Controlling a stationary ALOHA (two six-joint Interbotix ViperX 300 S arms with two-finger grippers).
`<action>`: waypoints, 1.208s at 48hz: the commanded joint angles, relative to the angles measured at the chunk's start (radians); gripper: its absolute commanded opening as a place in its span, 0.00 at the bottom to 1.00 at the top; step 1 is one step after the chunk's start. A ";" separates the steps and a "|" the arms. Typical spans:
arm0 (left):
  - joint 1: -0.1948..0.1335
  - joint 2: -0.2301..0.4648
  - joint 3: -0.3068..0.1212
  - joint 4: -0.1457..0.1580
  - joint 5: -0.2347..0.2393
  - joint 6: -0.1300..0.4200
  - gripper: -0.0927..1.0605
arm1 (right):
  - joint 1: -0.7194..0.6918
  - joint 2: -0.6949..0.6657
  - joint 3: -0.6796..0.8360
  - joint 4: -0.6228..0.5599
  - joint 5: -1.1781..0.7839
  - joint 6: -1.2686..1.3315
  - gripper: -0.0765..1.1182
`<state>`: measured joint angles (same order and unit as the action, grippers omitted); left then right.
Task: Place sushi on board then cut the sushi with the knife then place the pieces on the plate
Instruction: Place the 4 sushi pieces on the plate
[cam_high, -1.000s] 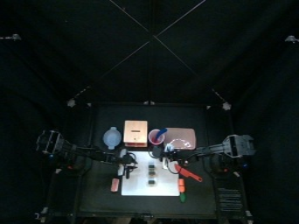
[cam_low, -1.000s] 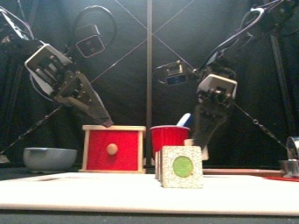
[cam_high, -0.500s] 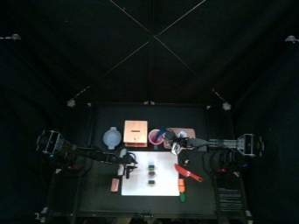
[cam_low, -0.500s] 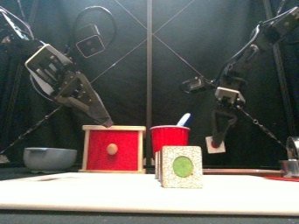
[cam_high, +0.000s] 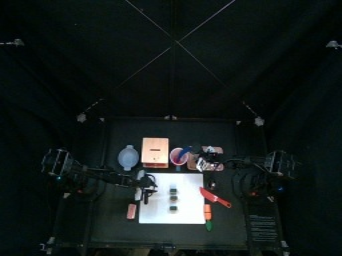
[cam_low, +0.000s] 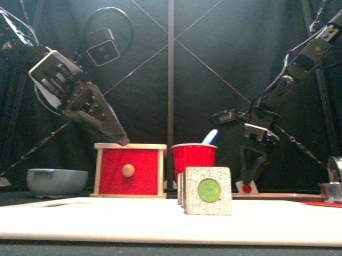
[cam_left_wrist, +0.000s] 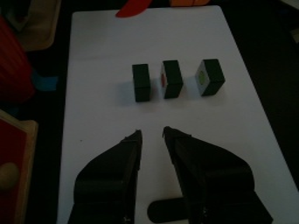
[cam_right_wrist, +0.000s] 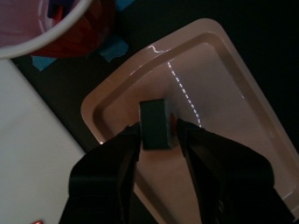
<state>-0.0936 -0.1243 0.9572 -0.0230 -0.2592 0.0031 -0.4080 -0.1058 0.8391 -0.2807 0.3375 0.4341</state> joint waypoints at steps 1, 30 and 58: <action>0.005 -0.003 -0.012 -0.003 -0.009 -0.002 0.68 | 0.003 -0.037 -0.011 -0.003 0.009 -0.002 0.73; 0.003 -0.011 -0.011 -0.003 0.002 0.002 0.68 | 0.351 -0.104 -0.144 0.009 0.055 0.002 0.73; 0.002 -0.011 -0.011 -0.003 0.003 -0.002 0.68 | 0.517 0.178 -0.351 -0.049 0.028 -0.003 0.72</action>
<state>-0.0936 -0.1243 0.9572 -0.0230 -0.2531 0.0031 0.1089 0.0782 0.5185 -0.3267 0.3620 0.4326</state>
